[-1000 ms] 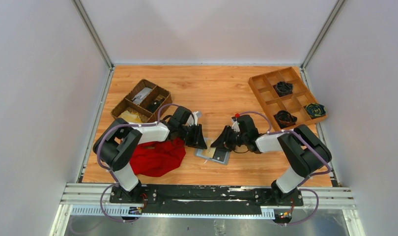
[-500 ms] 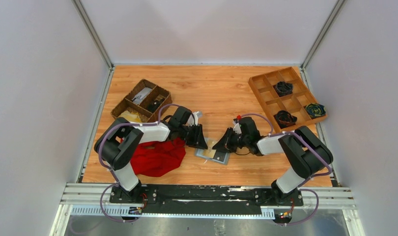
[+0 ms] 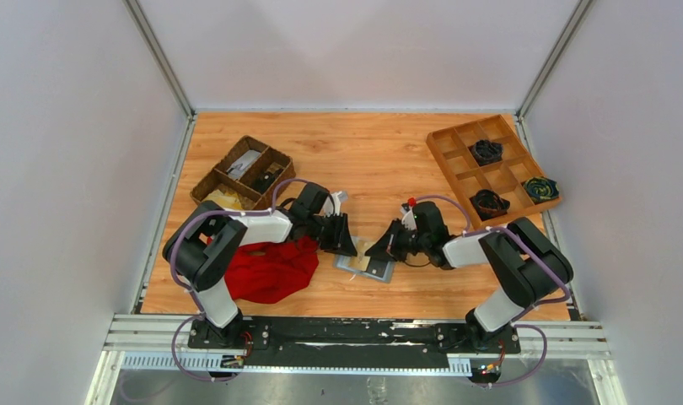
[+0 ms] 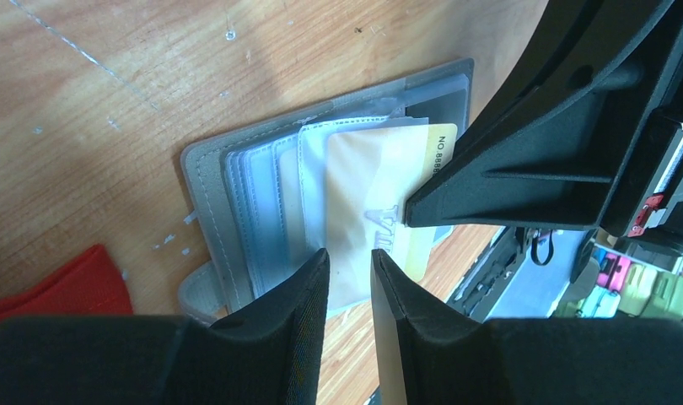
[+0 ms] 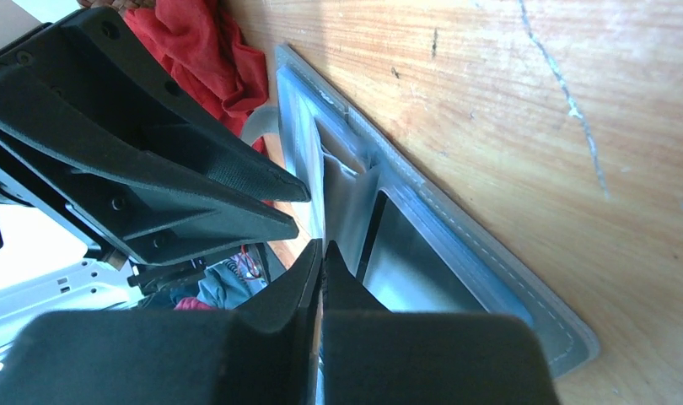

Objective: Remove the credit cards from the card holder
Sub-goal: Remove the credit card from the card holder.

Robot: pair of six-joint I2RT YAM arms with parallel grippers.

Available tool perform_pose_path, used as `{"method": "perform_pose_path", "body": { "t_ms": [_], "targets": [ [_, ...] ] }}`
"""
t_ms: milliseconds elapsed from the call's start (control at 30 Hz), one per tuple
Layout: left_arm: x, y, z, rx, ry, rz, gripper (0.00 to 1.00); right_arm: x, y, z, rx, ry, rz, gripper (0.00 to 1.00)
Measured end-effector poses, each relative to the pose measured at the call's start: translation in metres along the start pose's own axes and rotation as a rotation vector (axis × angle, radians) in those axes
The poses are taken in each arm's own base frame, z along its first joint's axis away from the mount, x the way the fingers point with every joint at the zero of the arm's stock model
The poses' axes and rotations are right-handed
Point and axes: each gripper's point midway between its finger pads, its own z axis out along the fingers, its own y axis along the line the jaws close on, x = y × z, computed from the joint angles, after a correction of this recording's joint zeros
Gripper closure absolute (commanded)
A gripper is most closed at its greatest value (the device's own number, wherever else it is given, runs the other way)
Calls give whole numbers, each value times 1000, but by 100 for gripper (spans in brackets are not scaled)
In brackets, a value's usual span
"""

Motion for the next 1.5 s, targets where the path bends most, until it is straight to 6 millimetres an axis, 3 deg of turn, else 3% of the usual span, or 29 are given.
{"method": "perform_pose_path", "body": {
  "t_ms": [533, 933, 1133, 1500],
  "targets": [
    [-2, 1, 0, 7, -4, -2, 68, 3, -13, -18, -13, -22, 42, 99],
    [-3, 2, -1, 7, -4, -3, 69, 5, -20, -21, 8, -21, 53, 79],
    [-3, 2, -1, 8, -4, -3, 69, 5, -21, -21, 9, -18, 51, 94],
    [-2, 4, -7, -15, -2, -4, 68, 6, -17, -21, -11, -14, 40, 100]
  ]
}}
